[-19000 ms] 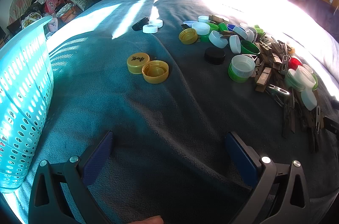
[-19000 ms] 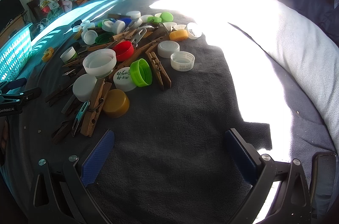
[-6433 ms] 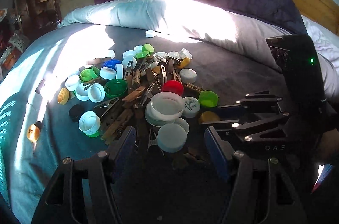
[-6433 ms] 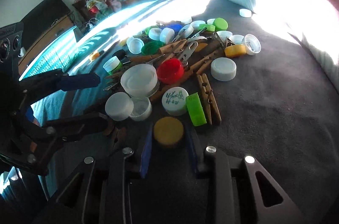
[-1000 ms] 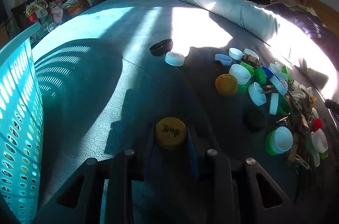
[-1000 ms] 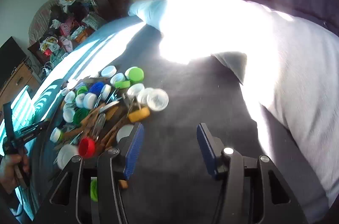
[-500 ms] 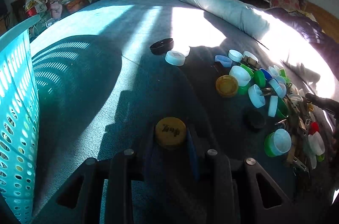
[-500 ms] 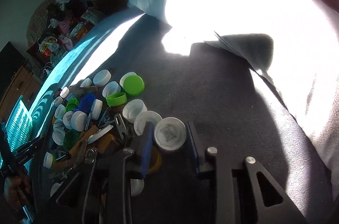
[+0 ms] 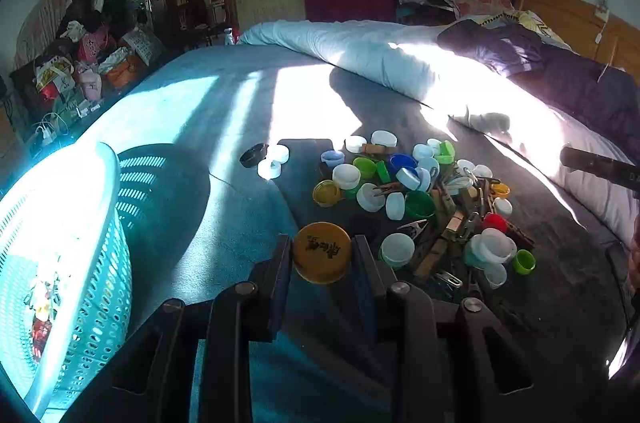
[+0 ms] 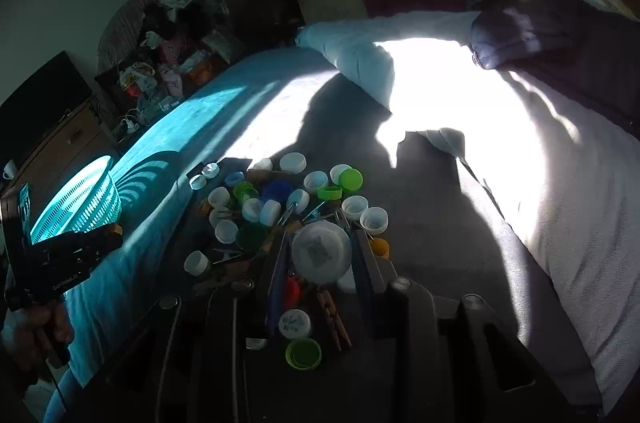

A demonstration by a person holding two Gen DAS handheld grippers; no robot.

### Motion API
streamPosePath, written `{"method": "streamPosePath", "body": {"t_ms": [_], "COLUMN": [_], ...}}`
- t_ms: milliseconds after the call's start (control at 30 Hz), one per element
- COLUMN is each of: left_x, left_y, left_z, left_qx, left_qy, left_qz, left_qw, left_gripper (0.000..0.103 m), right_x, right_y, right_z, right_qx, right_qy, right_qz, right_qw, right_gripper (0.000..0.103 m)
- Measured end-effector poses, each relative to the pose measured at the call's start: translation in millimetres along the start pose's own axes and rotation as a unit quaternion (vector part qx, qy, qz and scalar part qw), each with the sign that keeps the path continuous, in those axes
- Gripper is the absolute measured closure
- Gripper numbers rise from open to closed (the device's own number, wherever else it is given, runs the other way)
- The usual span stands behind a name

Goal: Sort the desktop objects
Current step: 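Grasp the yellow printed cap with the left tool while the right tool grasps a white printed cap, then carry both caps over the teal basket and open both tools to drop them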

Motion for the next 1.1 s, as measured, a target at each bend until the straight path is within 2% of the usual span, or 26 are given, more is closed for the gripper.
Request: {"method": "streamPosePath", "body": {"t_ms": [267,467,700,1100], "left_x": [-16.8,-31.4,-40.1,-42.1], "left_y": [-8.3,20.2,67.7,130.1], "left_z": [-49.3,-80.0,-104.5,-144.8], "left_qx": [-0.059,-0.081,-0.109,-0.129], "left_qy": [-0.013,-0.032,-0.028,-0.045], "left_qz": [0.034,0.017,-0.009,-0.042], "left_qw": [0.9976,0.9961,0.9936,0.9897], "left_gripper": [0.072,0.072,0.072,0.072], "right_x": [-10.2,-19.3,-31.4,-46.9], "right_y": [52.3,81.2,141.3,232.5], "right_z": [-44.0,-57.3,-51.2,-20.9], "right_qx": [-0.026,-0.043,-0.080,-0.092], "right_qy": [-0.024,-0.033,-0.034,-0.031], "right_qz": [-0.044,-0.060,-0.092,-0.120], "right_qw": [0.998,0.997,0.992,0.988], "right_gripper": [0.073,0.073,0.073,0.073]}}
Point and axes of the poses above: each gripper's, at about its wrist camera, not at the fingertips, and z roughly the way its jaws point, y to its left, x to its underside, the point moved 2 cm from there along z, roughly the way its jaws point, and after that the axes turned 10 degrees about -y, right-handed, at the moved point
